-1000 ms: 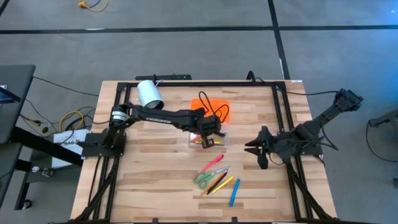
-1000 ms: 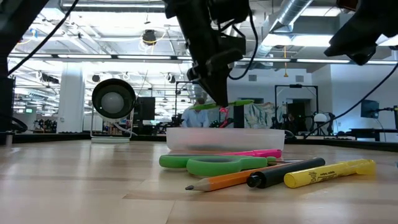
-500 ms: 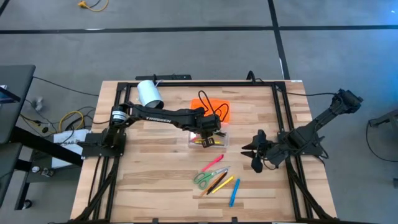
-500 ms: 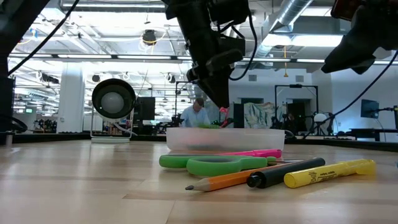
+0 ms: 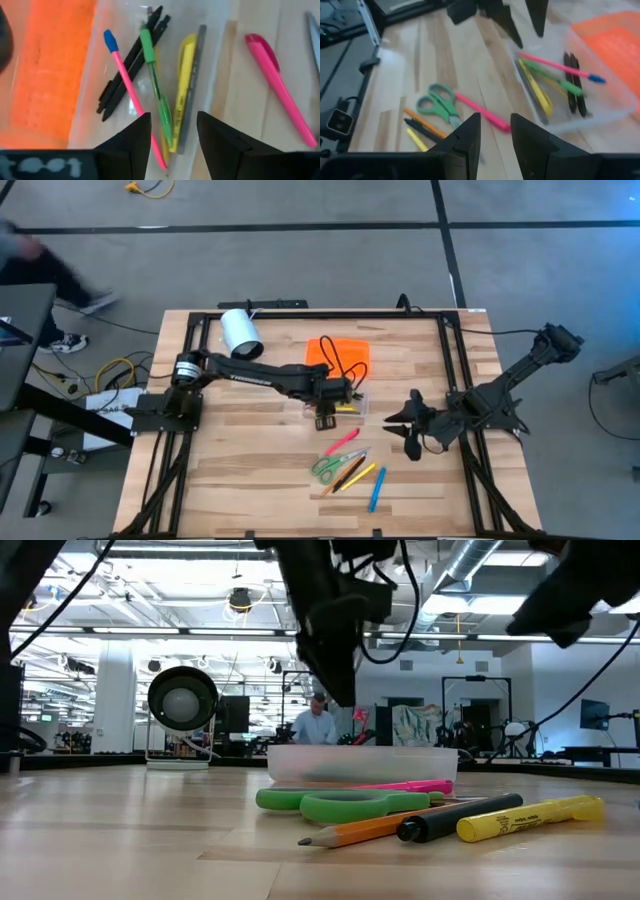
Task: Pick & place school supplies into a supply box
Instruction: Put the pink pen into the orange supply box
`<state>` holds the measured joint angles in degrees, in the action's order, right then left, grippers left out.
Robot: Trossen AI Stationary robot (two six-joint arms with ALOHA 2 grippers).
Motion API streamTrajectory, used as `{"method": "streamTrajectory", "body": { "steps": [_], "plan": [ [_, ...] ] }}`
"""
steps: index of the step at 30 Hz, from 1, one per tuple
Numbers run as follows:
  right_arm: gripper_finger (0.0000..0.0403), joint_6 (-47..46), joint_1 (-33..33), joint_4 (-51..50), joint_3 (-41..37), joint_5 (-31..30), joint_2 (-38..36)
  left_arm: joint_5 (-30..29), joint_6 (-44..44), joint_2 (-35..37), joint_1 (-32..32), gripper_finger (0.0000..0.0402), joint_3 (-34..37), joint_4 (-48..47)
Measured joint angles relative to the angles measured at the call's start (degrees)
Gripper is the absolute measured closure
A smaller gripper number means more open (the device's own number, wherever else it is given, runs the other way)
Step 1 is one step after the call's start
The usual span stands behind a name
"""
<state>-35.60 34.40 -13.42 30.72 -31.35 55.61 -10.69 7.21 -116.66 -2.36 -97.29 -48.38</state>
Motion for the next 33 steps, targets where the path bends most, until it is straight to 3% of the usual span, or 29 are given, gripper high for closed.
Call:
{"method": "streamTrajectory", "body": {
  "steps": [11, 17, 25, 33],
  "plan": [
    [0.0303, 10.2, -8.9, 6.2, 0.0, 7.8, 0.0, -0.6, -0.2, 6.3, -5.6, 0.0253, 0.0, -6.2],
    [0.0303, 15.9, -13.1, 10.0, 0.0, 15.1, 0.4, -4.8, -0.2, 12.1, -8.6, 0.0253, 1.6, -8.2],
    [0.0303, 18.7, -15.5, 11.5, 2.6, 25.1, 10.4, -4.6, 7.4, 26.7, -10.6, 0.0253, 20.0, 3.5],
    [0.0303, 26.7, -16.8, 13.5, 10.1, 30.2, 24.0, -6.4, 20.4, 42.9, -14.5, 0.0253, 41.7, 18.7]
  ]
}}
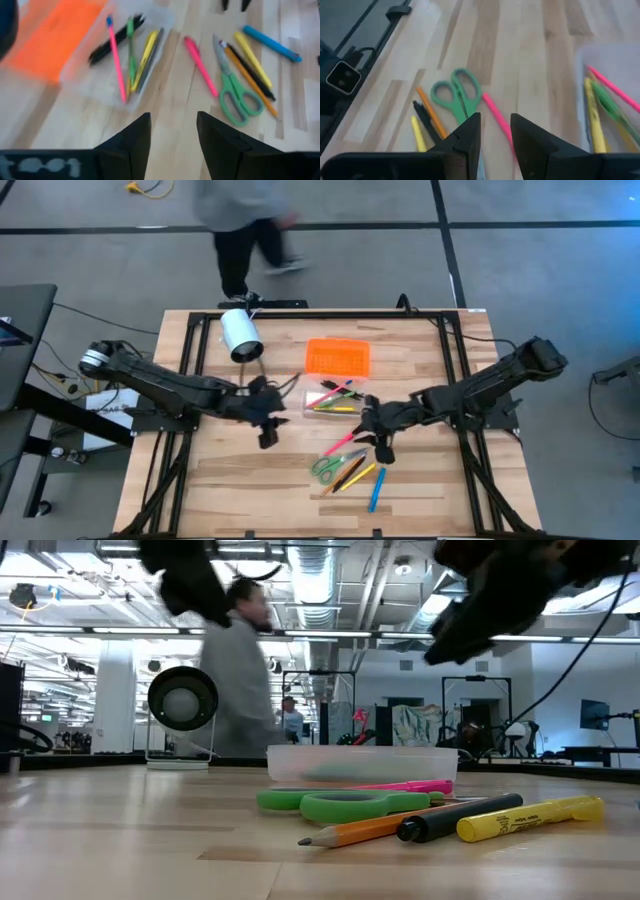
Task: Pick & place school supplies into a supply box
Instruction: Put the pink pen into the orange supply box
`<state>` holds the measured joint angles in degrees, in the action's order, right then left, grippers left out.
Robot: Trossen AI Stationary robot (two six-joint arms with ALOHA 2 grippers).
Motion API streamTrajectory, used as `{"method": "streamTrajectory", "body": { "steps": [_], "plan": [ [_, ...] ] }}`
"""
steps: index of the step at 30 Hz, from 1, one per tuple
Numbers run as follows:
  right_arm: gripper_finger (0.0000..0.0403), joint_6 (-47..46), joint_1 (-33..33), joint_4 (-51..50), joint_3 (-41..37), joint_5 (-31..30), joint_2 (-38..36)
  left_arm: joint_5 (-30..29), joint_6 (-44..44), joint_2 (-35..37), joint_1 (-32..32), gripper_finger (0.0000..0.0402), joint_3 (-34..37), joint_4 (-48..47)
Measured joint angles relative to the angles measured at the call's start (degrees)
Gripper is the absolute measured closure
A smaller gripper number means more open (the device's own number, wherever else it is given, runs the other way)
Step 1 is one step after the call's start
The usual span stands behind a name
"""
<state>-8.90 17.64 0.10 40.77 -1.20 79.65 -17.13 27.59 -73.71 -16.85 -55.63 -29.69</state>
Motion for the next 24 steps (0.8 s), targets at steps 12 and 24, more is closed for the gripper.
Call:
{"method": "streamTrajectory", "body": {
  "steps": [12, 24],
  "plan": [
    [0.0303, 13.1, -5.1, -9.1, 13.6, 4.9, 16.8, -7.2, 10.0, 9.0, -6.3, 0.0253, 11.2, 0.9],
    [0.0303, 18.0, -4.6, -14.2, 20.8, 7.3, 24.9, -11.2, 9.9, 9.0, -9.3, 0.0253, 12.1, -2.0]
  ]
}}
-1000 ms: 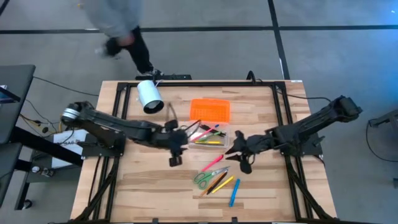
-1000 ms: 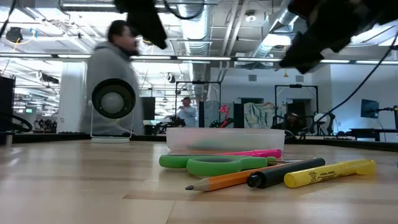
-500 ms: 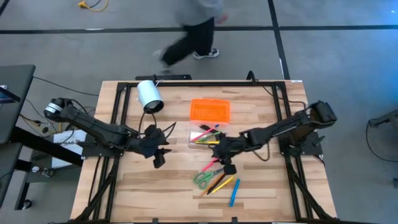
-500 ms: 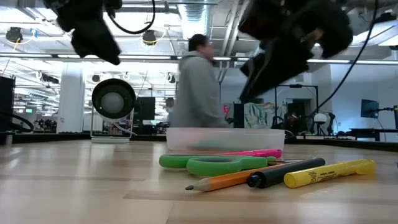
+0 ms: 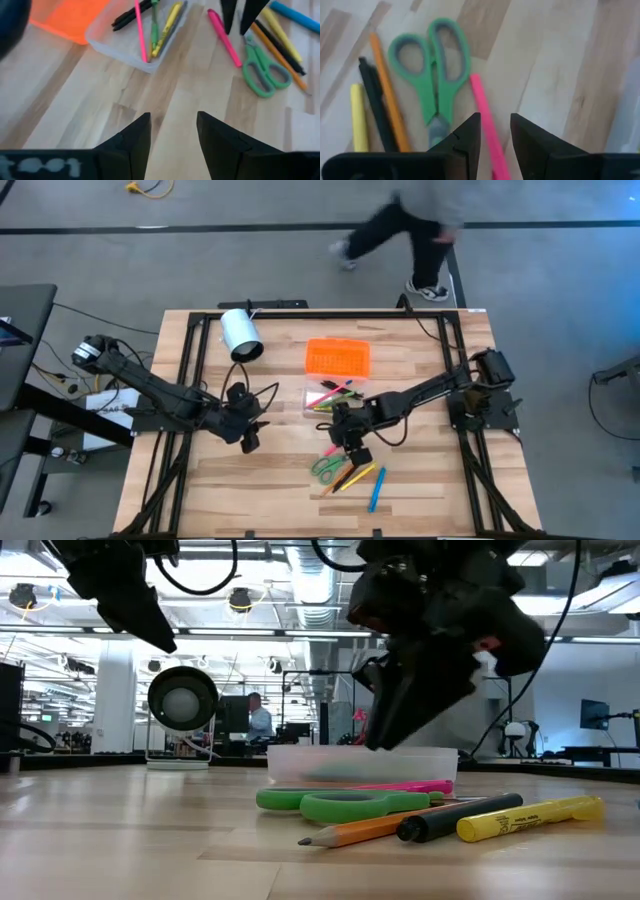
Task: Pick & place school supplies into a supply box
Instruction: Put the pink pen into the orange supply box
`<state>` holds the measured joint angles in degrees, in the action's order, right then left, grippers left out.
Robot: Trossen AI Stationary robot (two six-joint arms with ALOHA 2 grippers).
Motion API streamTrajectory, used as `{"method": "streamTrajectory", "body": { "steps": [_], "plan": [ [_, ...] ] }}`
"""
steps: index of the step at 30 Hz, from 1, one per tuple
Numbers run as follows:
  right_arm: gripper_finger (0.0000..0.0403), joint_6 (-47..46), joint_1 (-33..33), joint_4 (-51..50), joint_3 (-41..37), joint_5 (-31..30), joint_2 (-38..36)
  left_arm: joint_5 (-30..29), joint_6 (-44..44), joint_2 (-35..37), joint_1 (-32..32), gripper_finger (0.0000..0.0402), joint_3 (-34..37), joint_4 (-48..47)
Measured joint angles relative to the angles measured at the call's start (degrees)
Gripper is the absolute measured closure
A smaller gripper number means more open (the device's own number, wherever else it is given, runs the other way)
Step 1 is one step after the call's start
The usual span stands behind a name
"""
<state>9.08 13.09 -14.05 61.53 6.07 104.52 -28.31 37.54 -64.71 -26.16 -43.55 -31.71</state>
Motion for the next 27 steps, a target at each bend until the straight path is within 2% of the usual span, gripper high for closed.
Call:
{"method": "streamTrajectory", "body": {
  "steps": [3, 5, 21, 27],
  "plan": [
    [0.0303, 0.4, 0.0, -0.5, 0.3, 0.0, 1.2, -1.4, 0.0, 0.0, -0.7, 0.0253, 0.0, -0.5],
    [0.0303, 0.4, 0.0, -4.3, -0.2, 0.0, 1.5, -1.8, 0.0, 0.0, -1.1, 0.0253, 0.0, -0.6],
    [0.0303, -1.9, 0.1, -7.5, 0.0, -3.1, 2.7, -5.2, 2.5, 0.0, -2.5, 0.0253, 0.0, -1.5],
    [0.0304, -6.9, 0.6, -9.9, 0.0, -3.2, 2.7, -5.6, 2.8, 0.0, -2.5, 0.0253, 0.0, -1.4]
  ]
}}
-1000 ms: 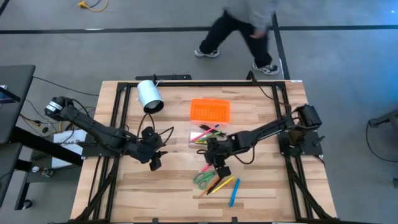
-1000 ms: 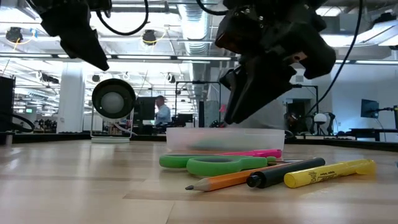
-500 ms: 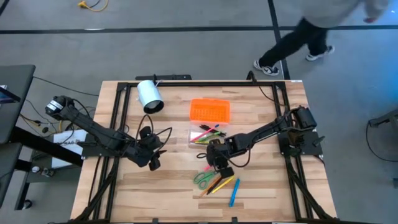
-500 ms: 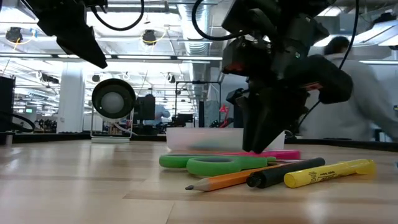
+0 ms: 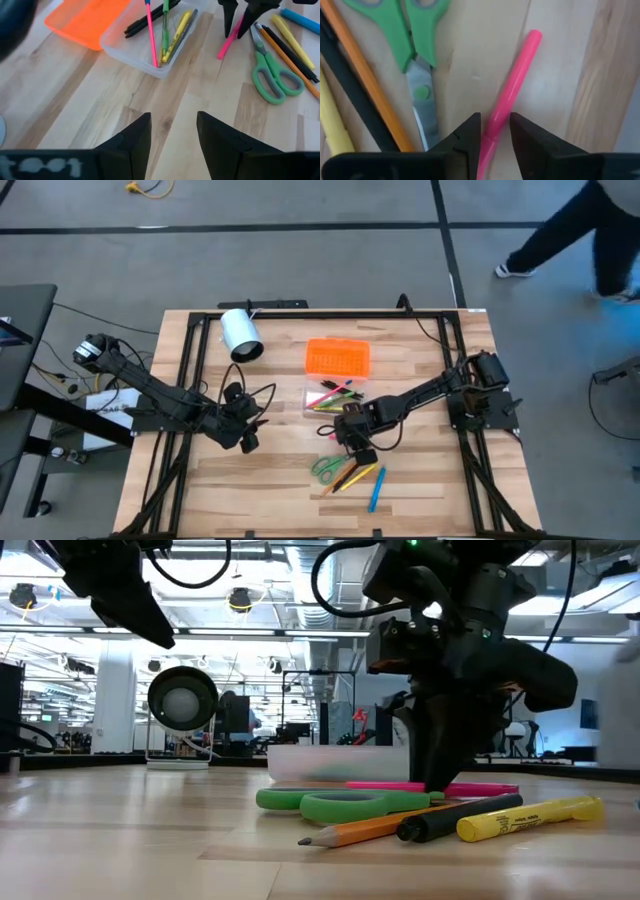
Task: Pick & place school supplies into a supply box
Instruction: Put the pink pen into the orange supply box
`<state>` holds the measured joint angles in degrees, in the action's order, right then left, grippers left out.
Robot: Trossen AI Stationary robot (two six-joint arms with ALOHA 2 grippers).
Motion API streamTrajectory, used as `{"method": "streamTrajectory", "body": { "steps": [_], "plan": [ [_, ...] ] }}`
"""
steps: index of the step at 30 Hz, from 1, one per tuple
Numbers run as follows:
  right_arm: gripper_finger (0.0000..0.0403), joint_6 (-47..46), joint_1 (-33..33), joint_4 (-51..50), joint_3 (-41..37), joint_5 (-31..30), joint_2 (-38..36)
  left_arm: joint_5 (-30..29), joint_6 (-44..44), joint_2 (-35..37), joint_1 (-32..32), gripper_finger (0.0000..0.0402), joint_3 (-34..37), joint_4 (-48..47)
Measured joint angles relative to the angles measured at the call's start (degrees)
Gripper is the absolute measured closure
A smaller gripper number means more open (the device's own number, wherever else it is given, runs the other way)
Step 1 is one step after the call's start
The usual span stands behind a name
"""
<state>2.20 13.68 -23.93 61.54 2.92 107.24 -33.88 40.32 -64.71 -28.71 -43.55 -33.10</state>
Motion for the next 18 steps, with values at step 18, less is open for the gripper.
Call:
{"method": "streamTrajectory", "body": {
  "steps": [18],
  "plan": [
    [0.0376, -12.3, 3.7, -3.5, 0.1, -6.2, -0.2, -4.5, -0.3, 0.0, 0.0, 0.0253, 0.0, 0.0]
  ]
}}
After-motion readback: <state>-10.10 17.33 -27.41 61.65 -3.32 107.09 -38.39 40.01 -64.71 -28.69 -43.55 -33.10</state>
